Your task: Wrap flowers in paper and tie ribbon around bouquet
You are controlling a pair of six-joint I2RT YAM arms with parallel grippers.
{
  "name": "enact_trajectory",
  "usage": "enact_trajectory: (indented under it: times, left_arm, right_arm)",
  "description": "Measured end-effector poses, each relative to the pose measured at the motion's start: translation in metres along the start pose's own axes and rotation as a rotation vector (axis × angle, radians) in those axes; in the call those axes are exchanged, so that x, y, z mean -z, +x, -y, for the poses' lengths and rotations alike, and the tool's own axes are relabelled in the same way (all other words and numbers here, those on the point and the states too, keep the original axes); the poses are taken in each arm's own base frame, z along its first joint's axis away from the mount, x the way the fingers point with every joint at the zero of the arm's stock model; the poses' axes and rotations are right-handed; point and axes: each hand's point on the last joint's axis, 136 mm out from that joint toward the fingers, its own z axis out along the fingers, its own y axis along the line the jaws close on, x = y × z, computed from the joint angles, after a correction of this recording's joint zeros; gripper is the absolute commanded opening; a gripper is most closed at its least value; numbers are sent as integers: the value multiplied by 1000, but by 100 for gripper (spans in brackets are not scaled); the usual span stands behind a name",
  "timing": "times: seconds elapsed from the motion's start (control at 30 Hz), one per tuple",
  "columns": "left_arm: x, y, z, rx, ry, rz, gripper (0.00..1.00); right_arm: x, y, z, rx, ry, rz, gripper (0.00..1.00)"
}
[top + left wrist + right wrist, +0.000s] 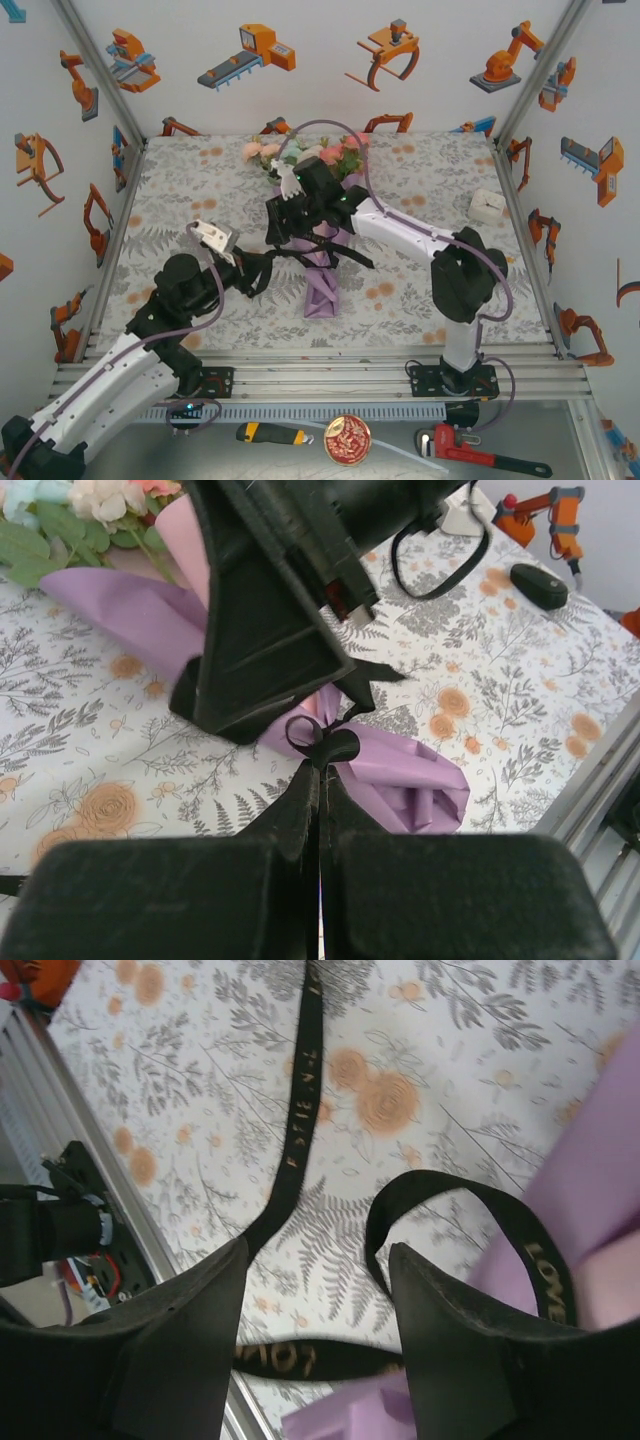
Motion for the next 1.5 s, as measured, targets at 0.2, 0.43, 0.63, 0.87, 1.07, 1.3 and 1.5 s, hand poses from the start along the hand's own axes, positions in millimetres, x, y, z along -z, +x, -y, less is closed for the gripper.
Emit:
enact_trajectory:
  times: [0.2, 0.43, 0.63, 0.87, 1.07, 1.3, 1.5]
  left_arm:
    - [-26, 15, -4, 9, -11, -107, 0]
    - [-62, 4, -1, 26, 18, -131, 0]
    - [-136, -36, 4, 55, 43, -114, 0]
    - [-225, -39, 3, 81, 69, -131, 7]
    - [-244, 5, 1, 121, 67, -221, 31]
    - [-230, -11, -3, 89, 21, -212, 37]
    - [-176, -59, -36, 113, -141, -135, 37]
  right_arm:
    - [34, -12, 6, -6, 21, 28, 50]
    - [83, -2, 26, -47, 128, 74, 51]
    - [170, 10, 54, -126, 283, 264, 53]
    - [219, 45, 66, -180, 399, 398, 59]
    - [220, 63, 76, -212, 434, 390, 60]
    - [205, 67, 81, -239, 416, 349, 59]
    - [171, 79, 96, -281, 390, 257, 61]
